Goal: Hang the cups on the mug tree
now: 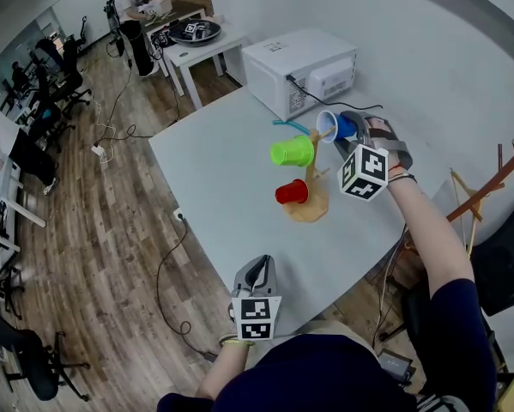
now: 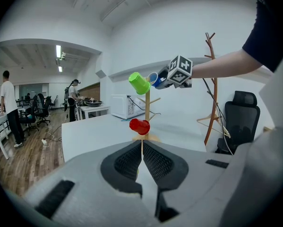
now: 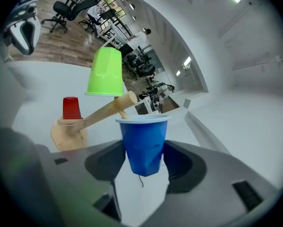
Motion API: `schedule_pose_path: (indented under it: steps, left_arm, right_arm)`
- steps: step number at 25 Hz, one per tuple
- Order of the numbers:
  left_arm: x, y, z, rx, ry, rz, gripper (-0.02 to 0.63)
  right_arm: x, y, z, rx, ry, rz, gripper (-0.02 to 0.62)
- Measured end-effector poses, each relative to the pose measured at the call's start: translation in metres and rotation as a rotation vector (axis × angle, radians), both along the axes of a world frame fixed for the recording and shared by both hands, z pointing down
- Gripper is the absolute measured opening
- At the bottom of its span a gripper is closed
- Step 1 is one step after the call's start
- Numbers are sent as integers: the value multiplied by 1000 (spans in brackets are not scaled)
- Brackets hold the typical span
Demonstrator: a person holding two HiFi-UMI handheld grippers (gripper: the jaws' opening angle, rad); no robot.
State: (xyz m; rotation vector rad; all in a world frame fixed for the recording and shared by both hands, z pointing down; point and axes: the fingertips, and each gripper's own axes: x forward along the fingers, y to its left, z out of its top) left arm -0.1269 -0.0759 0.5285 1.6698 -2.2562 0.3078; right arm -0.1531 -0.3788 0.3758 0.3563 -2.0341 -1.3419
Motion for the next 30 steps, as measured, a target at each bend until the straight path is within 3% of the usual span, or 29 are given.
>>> schedule_pose_path:
  steps: [28, 30]
  left_arm:
    - [3, 2, 0, 3, 3, -5, 25]
    - [3, 3, -1, 3, 4, -6, 25]
  right_arm:
    - [-7, 31, -9, 551, 227, -206, 258]
    - [-9, 41, -10, 556, 215, -229, 258]
